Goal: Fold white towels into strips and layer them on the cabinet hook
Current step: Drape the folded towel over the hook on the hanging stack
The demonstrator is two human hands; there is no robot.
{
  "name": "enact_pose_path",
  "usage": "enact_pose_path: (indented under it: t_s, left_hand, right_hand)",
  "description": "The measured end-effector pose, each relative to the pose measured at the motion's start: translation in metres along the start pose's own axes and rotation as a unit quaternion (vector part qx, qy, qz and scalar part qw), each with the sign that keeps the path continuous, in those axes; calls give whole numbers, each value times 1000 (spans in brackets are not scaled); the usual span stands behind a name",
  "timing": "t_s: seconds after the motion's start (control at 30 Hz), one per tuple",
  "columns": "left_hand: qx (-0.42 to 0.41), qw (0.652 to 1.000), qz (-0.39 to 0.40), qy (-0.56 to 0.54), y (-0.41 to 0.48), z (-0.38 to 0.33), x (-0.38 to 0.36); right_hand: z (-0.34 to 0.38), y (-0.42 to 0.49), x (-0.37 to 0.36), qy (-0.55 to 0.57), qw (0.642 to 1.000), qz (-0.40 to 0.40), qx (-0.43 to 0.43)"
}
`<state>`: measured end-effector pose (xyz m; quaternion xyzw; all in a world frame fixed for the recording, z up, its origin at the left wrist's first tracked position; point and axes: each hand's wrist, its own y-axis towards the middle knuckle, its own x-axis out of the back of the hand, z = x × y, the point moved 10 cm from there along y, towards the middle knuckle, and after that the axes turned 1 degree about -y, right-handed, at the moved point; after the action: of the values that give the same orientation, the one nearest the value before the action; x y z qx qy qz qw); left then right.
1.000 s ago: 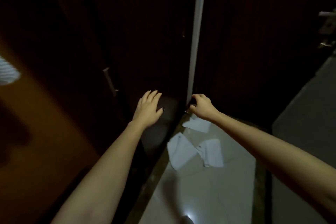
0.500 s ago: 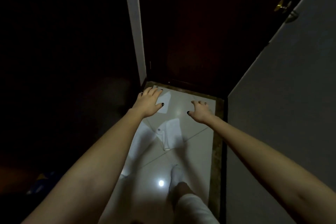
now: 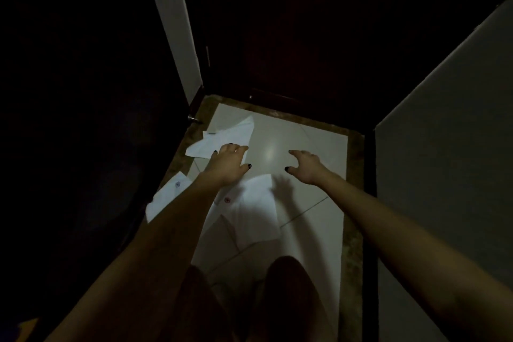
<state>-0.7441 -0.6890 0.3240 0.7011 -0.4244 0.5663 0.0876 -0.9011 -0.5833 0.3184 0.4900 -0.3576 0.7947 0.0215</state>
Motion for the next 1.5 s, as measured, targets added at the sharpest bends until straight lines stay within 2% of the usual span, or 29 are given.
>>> enact_pose_path:
  t_s: [0.13,0.4,0.53,0.6,0.67,0.73,0.8,0.9,1.0,1.17,1.33,1.5]
  left_hand:
    - [-3,1000,16,13,75,48,-114]
    - [19,983,-53,-174,194,118,-278]
    - [73,983,-43,-165,226,161,-342]
    - [105,981,-21,-159,227,176,-375]
    - [114,988,-18,-103,224,185,-398]
    - [111,990,-41,-74,224,188,-402]
    - [95,982,-45,-160,227,184,-396]
    - [71,944,-48,-317,231,176,-359]
    - [79,916,-80,-386,224,164,-286]
    - [51,916,-72,-391,181,112,-133]
    - [17,909,-82,-409,124,72,58]
    - [-4,901,-180,-395,51,28,261]
  right_hand:
    - [-35,103,-90,15,1000,-3,10]
    - [-97,256,-244,108,994,-20,-2]
    - [-110,305,-280,160,986,-54,-1]
    - [-119,318,-294,228,970,-78,-33]
    - [-127,324,-314,287,952,-83,-70]
    - [-129,327,-333,291,950,-75,-86]
    - [-128,327,-343,302,947,-62,-89]
    - [-122,323,-322,358,928,-89,-53]
    - [-110,295,-256,397,907,-138,-35]
    - [-57,224,-92,384,905,-182,2]
    - [13,136,82,394,892,-219,32]
    - [83,20,246,401,877,-253,78]
